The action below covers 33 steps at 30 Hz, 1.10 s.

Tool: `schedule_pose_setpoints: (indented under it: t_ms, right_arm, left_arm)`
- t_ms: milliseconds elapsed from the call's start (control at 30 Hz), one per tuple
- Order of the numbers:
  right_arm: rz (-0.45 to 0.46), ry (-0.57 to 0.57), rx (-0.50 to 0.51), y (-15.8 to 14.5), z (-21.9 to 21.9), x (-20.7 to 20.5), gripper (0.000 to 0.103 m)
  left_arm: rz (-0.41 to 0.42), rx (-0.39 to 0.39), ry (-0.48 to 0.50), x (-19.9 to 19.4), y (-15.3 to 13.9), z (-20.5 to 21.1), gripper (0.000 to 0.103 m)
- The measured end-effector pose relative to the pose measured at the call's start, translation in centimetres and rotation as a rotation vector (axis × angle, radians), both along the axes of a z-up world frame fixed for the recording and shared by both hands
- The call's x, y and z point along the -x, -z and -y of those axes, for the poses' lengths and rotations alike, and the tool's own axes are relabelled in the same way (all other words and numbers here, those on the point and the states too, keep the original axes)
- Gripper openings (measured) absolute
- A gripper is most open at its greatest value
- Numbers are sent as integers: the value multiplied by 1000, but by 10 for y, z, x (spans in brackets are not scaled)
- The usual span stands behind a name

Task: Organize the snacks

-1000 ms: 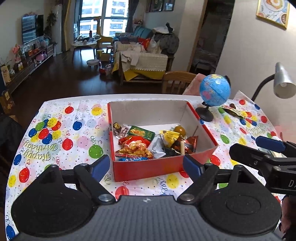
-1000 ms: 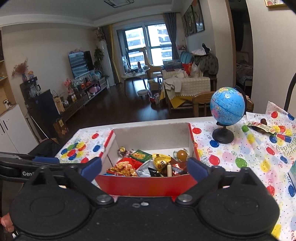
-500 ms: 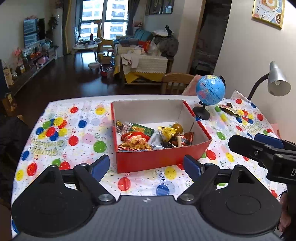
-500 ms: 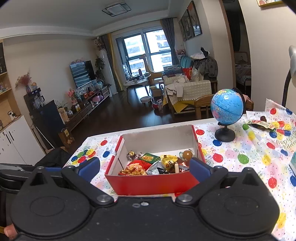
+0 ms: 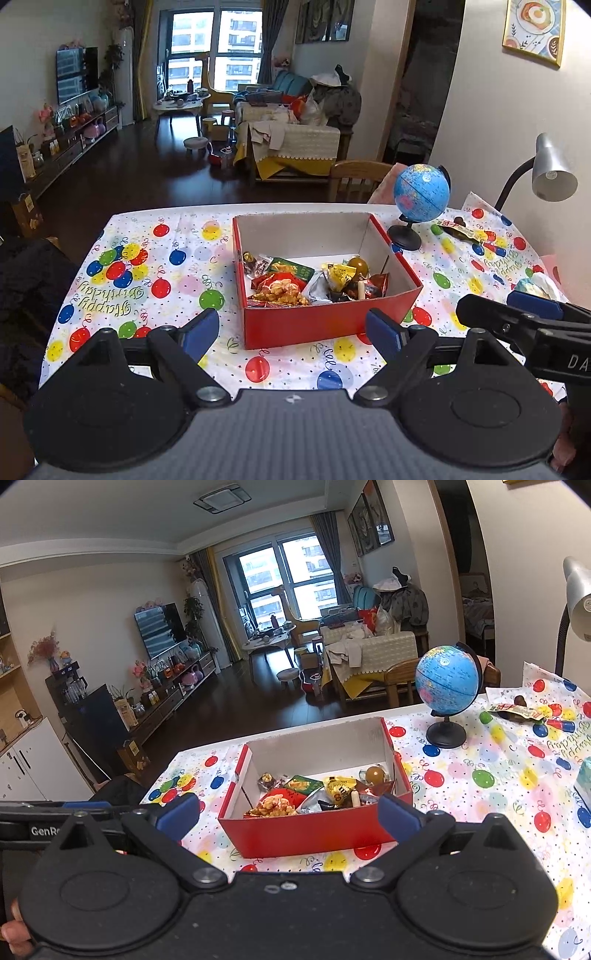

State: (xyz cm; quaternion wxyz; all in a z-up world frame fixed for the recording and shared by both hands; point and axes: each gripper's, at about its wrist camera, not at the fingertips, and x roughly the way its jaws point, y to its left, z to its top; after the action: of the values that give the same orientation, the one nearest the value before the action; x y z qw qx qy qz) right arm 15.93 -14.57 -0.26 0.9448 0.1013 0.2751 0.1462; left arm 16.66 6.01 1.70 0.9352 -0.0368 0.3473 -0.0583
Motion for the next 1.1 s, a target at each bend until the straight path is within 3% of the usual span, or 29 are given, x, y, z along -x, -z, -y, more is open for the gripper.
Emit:
schedule_pose_setpoints:
  t_ms: [1100]
  right_arm:
    - [-7, 20, -15, 0, -1, 12, 103]
  left_arm:
    - [13, 0, 21, 19, -1, -6, 87]
